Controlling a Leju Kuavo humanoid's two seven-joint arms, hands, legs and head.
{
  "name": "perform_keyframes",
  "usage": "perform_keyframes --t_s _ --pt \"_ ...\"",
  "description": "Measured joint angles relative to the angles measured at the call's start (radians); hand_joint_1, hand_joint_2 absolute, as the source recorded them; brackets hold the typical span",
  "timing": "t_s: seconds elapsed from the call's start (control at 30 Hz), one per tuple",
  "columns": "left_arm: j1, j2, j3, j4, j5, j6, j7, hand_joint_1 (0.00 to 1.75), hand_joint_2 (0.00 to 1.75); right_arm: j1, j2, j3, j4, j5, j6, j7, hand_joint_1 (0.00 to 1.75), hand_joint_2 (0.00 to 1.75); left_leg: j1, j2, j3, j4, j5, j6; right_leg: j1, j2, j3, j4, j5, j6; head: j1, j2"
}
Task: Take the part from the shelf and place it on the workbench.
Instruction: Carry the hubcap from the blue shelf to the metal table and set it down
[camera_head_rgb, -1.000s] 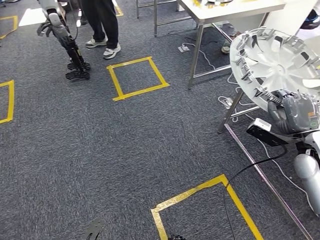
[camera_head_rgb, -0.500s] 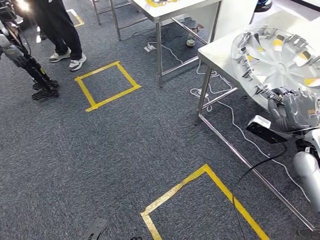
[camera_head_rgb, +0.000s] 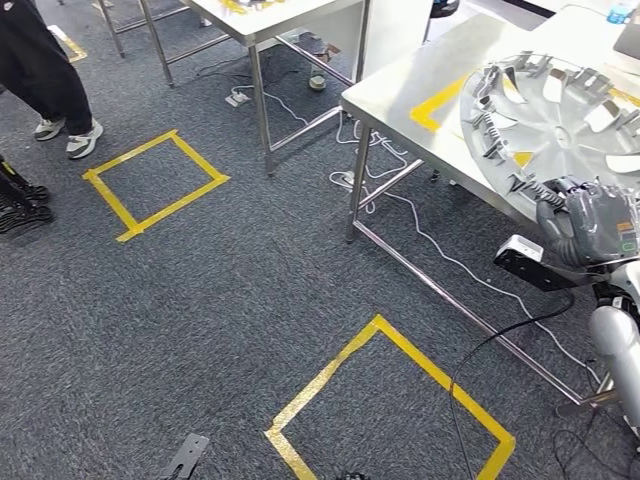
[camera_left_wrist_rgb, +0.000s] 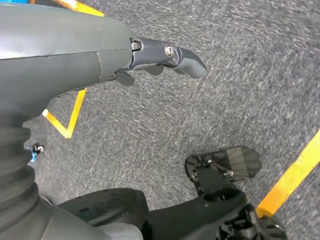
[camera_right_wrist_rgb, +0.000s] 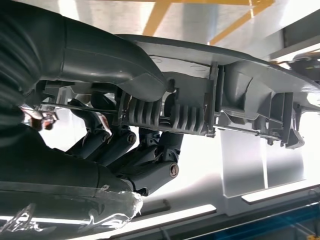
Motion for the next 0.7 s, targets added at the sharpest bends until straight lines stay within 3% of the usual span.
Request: perform_keyframes --t_s 0.03,0.1,0.17,0.2,0.3,0.37,0.43,0.5,0.53,0.6,0.7 --pt "0.000 0.000 0.000 0.000 0.000 0.000 0.000 0.00 1.75 -0.001 0.000 0.000 0.000 0.000 0.000 0.000 1.75 1.75 0.000 0.011 0.001 0.000 -0.001 -0.001 0.000 -0.003 0.008 -0.011 0.012 0.001 0.000 0.000" --pt "-0.001 -0.001 0.000 0.000 0.000 0.000 0.000 0.00 1.75 -0.008 0.000 -0.001 0.000 0.000 0.000 0.001 1.75 1.75 -0.001 0.035 0.006 0.001 -0.007 -0.006 0.000 -0.035 0.081 -0.139 0.071 0.003 0.000 0.000" --pt "-0.001 -0.001 0.000 0.000 -0.001 0.000 0.000 0.00 1.75 -0.018 0.001 -0.001 0.000 0.000 0.001 0.001 1.75 1.75 -0.009 0.055 0.012 0.004 -0.015 -0.017 0.005 -0.076 0.149 -0.259 0.109 -0.004 0.000 0.000" --pt "-0.002 0.000 0.000 0.000 -0.002 0.000 0.001 0.00 1.75 -0.021 0.001 -0.001 0.000 0.000 0.001 0.000 1.75 1.75 -0.012 0.064 0.015 0.004 -0.017 -0.021 0.007 -0.084 0.161 -0.281 0.112 -0.009 -0.001 0.000" --pt "-0.007 0.000 0.000 0.000 -0.004 0.000 0.003 0.00 1.75 -0.023 0.002 -0.003 0.001 0.000 0.002 0.001 1.75 1.75 -0.012 0.086 0.022 0.003 -0.022 -0.033 0.009 -0.047 0.158 -0.284 0.113 -0.029 -0.002 0.000" --pt "-0.011 0.000 -0.001 0.000 -0.004 0.000 0.004 0.00 1.75 -0.025 0.001 -0.004 0.002 0.000 0.002 0.001 1.75 1.75 -0.007 0.049 0.006 0.046 -0.053 -0.044 0.005 -0.023 0.160 -0.287 0.116 -0.041 -0.004 0.000" --pt "-0.012 0.000 -0.001 0.000 -0.005 0.000 0.004 0.00 1.75 -0.026 0.002 -0.002 0.002 0.000 0.003 0.001 1.75 1.75 -0.004 -0.003 -0.053 0.167 -0.113 -0.051 0.000 0.002 0.160 -0.289 0.118 -0.048 -0.008 0.000" --pt "-0.009 0.000 -0.001 0.000 -0.005 0.000 0.005 0.00 1.75 -0.024 0.003 -0.001 0.003 0.001 0.003 0.001 1.75 1.75 -0.004 -0.016 -0.116 0.278 -0.144 -0.051 0.000 0.031 0.160 -0.289 0.118 -0.050 -0.010 0.000" --pt "-0.008 0.000 -0.001 0.000 -0.006 0.000 0.005 0.00 1.75 -0.024 0.003 -0.001 0.003 0.000 0.003 0.000 1.75 1.75 -0.004 -0.019 -0.128 0.289 -0.133 -0.049 0.000 0.046 0.160 -0.289 0.118 -0.050 -0.010 0.000" --pt "-0.007 0.000 -0.001 0.000 -0.006 0.000 0.006 0.00 1.75 -0.022 0.003 -0.001 0.004 0.000 0.003 0.000 1.75 1.75 -0.004 -0.022 -0.120 0.256 -0.093 -0.045 -0.001 0.066 0.160 -0.289 0.119 -0.050 -0.010 0.000" --pt "-0.007 0.000 -0.001 0.000 -0.006 0.000 0.006 0.00 1.75 -0.022 0.003 -0.001 0.004 0.000 0.003 0.000 1.75 1.75 -0.004 -0.025 -0.108 0.226 -0.071 -0.043 -0.001 0.073 0.160 -0.289 0.119 -0.049 -0.010 0.000"
